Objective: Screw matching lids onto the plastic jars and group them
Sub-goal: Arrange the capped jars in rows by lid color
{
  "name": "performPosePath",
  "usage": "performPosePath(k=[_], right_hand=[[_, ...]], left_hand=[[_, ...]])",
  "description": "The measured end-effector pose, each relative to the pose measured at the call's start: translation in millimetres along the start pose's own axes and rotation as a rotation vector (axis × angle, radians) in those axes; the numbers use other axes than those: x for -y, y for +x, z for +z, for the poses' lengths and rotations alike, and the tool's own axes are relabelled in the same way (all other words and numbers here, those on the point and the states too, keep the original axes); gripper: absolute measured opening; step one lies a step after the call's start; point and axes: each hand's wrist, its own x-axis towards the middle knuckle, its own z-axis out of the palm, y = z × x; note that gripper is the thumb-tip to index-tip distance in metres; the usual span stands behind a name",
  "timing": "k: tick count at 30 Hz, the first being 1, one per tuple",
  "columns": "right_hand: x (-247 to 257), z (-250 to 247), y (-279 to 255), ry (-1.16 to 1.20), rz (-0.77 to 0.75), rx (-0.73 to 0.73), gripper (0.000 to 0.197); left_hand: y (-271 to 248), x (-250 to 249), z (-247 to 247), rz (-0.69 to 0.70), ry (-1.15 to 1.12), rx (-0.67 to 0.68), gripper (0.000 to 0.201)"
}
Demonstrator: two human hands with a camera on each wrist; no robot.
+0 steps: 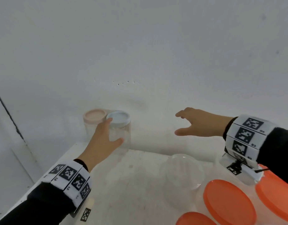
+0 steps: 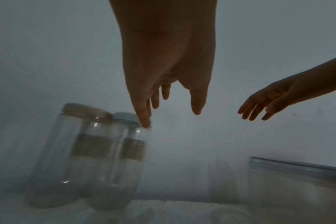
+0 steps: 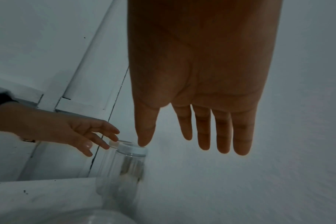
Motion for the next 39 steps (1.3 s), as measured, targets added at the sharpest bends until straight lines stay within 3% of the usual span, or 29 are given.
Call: performPosePath(k=[8, 16, 28, 39], right_hand=[[-64, 9, -74, -0.078, 0.204, 0.162, 0.070], [-101, 28, -95, -0.169, 0.373, 0.316, 0.096], [-102, 48, -66, -0.196, 0.381, 0.384, 0.099], [-47, 57, 12, -0.036, 0.177, 0.164, 0.105]], left_hand=[[-44, -71, 52, 0.163, 0.059, 0.454, 0.074], [-61, -109, 99, 0.155, 0.251, 0.691, 0.103], [-37, -115, 116, 0.143, 0.384, 0.646, 0.110], [44, -70, 80, 0.007, 0.382, 0.368, 0.108]])
